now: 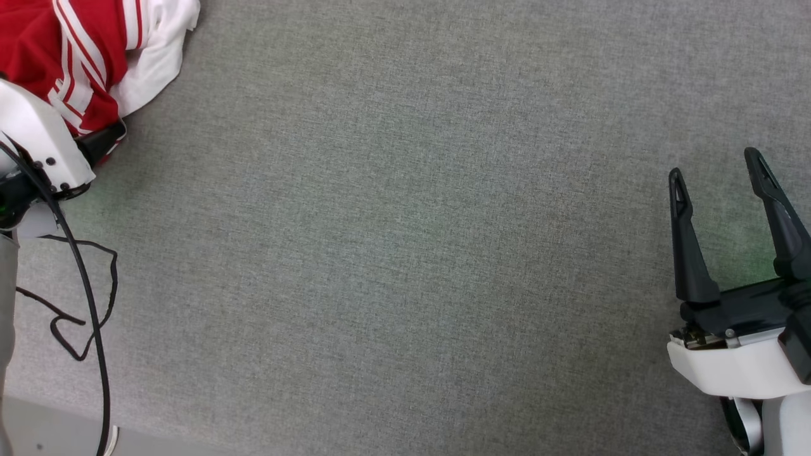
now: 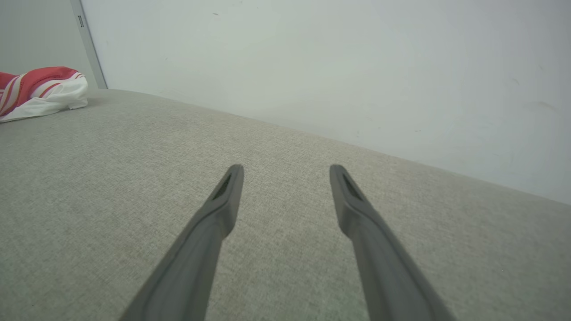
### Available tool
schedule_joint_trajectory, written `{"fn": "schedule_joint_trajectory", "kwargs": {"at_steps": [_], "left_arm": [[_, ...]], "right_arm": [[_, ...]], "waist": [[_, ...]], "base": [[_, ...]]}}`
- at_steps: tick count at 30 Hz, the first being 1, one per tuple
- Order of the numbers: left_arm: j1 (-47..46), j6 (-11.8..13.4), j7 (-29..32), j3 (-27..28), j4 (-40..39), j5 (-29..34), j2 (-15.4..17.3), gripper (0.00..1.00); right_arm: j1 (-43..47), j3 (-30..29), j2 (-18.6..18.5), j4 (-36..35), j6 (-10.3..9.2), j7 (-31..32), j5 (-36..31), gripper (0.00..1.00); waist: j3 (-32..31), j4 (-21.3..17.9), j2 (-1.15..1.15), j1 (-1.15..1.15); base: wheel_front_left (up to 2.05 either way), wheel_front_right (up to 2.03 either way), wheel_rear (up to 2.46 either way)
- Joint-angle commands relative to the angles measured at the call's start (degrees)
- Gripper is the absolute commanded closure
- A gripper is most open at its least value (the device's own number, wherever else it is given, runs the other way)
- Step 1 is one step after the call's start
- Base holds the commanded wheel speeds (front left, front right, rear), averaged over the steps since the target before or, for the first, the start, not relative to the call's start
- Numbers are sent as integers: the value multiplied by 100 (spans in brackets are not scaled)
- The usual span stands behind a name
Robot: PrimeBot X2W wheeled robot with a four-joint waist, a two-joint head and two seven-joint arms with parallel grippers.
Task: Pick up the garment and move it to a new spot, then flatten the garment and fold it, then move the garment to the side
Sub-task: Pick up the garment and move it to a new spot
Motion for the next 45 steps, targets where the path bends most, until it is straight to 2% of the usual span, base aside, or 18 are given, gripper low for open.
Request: {"fn": "schedule_joint_trajectory", "kwargs": {"at_steps": [1,3,4,5,8,16,24,31,37,45], "left_arm": [[173,-1,125,-213,176,-31,-173,0],[194,-1,105,-352,224,-70,-196,0],[189,-1,87,-405,240,-102,-203,53],[179,-1,49,-457,244,-129,-205,100],[137,-3,-169,-631,140,-175,-109,100],[-73,-1,-949,-1411,-600,-125,395,100],[-265,-1,-1250,-2171,-1693,79,765,100],[-437,-1,-1175,-2563,-2569,270,664,100],[-550,-1,-1053,-2989,-3361,423,484,100],[-750,-1,-1042,-3870,-4035,593,-132,100]], "right_arm": [[-113,-8,-32,-29,-4,-12,-12,0],[-105,-21,-25,-27,-4,-12,-18,0],[-104,-26,-22,-15,-4,-12,-15,0],[-108,-26,-20,3,-4,-12,-12,0],[-116,1,-7,41,-4,-12,9,0],[63,60,136,236,-4,-12,119,0],[218,82,319,396,-4,-12,244,0],[284,42,402,454,-5,-12,314,0],[241,10,435,466,-4,-11,423,0],[221,-94,439,486,-4,-12,704,0]], "waist": [[22,-16,0,0],[18,-10,0,0],[8,-7,0,0],[-12,-2,0,0],[-125,18,0,0],[-778,92,0,0],[-1452,8,0,0],[-1709,-205,0,0],[-1814,-633,0,0],[-1807,-1265,0,0]], "base": [[0,0,0],[0,0,0],[0,0,0],[0,0,0],[0,0,0],[0,0,0],[0,0,0],[0,0,0],[0,0,0],[0,0,0]]}}
